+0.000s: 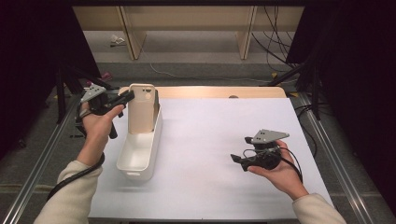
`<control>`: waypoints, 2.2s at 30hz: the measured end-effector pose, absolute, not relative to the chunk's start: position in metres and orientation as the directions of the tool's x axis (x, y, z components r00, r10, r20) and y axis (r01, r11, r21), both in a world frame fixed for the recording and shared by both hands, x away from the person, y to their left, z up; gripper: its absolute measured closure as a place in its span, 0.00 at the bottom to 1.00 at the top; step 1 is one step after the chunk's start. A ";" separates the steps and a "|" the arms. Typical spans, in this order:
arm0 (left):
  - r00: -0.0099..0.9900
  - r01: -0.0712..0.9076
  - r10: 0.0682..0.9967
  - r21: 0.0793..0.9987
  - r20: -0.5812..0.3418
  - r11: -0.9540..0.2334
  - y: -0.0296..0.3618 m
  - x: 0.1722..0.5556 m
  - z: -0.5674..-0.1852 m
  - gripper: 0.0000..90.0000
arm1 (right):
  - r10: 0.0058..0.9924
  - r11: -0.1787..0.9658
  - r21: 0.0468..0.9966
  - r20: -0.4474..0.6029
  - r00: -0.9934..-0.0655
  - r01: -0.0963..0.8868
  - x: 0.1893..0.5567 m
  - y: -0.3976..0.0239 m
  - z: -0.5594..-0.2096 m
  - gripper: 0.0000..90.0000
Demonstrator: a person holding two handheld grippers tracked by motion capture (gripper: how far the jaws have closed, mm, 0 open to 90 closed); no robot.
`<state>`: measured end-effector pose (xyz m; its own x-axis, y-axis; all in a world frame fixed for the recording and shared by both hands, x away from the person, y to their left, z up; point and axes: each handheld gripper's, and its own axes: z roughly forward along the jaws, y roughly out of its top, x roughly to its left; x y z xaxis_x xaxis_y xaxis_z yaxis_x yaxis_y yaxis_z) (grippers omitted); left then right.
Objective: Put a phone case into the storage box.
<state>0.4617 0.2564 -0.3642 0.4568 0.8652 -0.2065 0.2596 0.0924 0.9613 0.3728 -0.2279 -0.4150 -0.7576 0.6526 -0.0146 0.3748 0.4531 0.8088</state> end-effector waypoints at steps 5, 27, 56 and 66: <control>0.451 0.269 0.867 0.959 -0.211 0.093 0.258 0.465 -0.369 0.91 | 0.652 0.453 0.809 -0.015 -0.758 0.375 0.373 -0.228 -0.415 0.18; 0.457 0.307 0.862 0.948 -0.218 0.077 0.257 0.481 -0.390 0.91 | 0.652 0.454 0.807 -0.011 -0.758 0.378 0.373 -0.228 -0.416 0.18; 0.437 0.369 0.868 0.927 -0.237 0.068 0.258 0.495 -0.414 0.91 | 0.651 0.454 0.807 -0.011 -0.759 0.378 0.373 -0.228 -0.416 0.18; 0.429 0.385 0.869 0.920 -0.248 0.073 0.260 0.500 -0.418 0.91 | 0.649 0.455 0.807 -0.011 -0.760 0.377 0.373 -0.228 -0.416 0.18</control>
